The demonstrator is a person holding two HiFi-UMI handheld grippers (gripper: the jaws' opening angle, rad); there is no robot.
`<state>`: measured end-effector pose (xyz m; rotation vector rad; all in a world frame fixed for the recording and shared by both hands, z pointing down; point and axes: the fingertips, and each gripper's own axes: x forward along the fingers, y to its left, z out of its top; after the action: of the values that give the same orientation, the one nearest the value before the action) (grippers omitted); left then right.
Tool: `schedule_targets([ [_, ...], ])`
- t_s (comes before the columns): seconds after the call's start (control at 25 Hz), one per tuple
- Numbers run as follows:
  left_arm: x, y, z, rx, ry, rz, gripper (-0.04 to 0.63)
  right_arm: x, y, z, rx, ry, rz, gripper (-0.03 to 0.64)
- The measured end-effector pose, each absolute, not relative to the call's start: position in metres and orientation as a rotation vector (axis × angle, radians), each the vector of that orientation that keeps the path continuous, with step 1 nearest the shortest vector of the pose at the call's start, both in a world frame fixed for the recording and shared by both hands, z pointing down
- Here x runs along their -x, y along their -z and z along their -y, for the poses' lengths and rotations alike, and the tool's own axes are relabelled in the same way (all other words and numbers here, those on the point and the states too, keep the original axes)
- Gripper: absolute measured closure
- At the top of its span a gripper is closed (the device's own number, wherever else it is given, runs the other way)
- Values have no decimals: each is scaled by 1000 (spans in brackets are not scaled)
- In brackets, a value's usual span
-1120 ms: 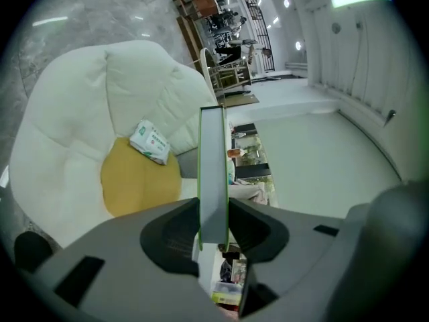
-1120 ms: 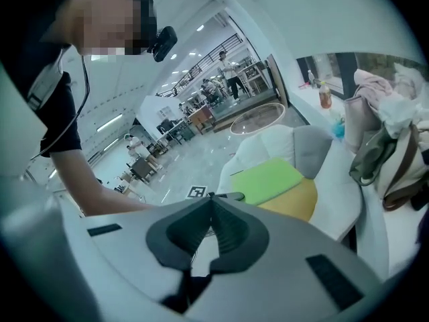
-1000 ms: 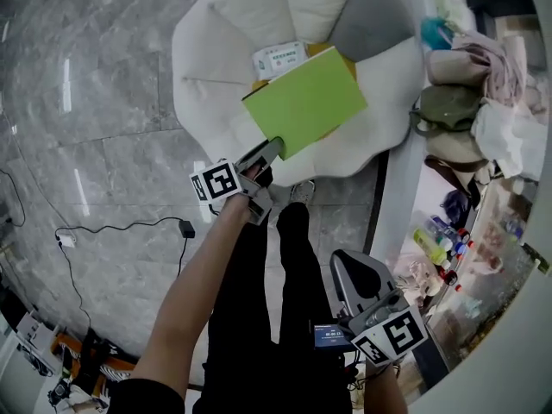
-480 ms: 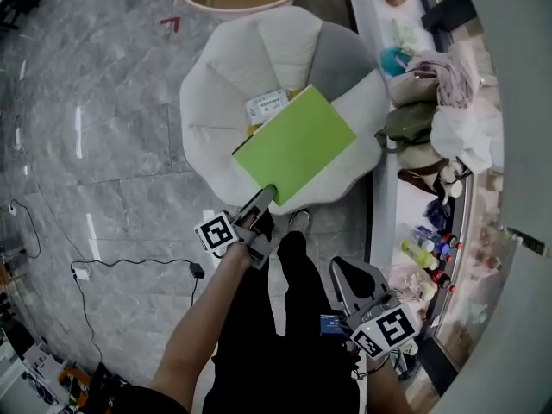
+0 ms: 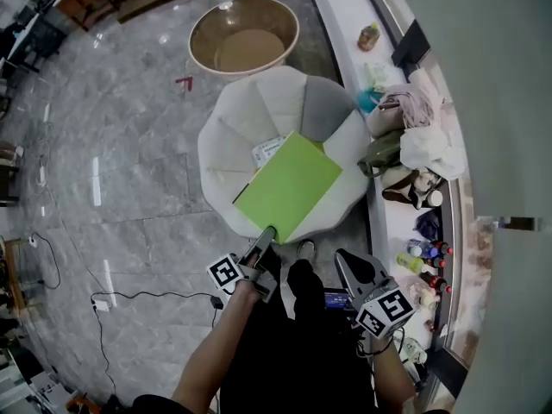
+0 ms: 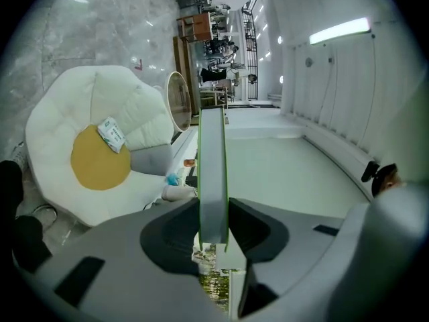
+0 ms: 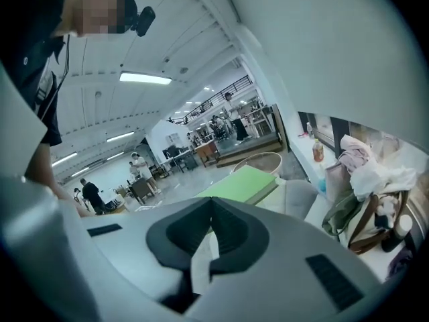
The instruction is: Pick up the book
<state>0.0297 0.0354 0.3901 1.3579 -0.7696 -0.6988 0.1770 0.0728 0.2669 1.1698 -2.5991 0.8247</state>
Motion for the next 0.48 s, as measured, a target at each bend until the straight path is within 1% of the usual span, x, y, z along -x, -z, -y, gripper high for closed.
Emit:
schedule_targets([
  [0.16, -32, -365, -47, -1372, 746, 787, 449, -180, -247, -67, -1130, -760, 2660, 601],
  [0.48, -12, -334, -76, -1383, 832, 823, 449, -186, -233, -74, -1117, -766, 2710, 601],
])
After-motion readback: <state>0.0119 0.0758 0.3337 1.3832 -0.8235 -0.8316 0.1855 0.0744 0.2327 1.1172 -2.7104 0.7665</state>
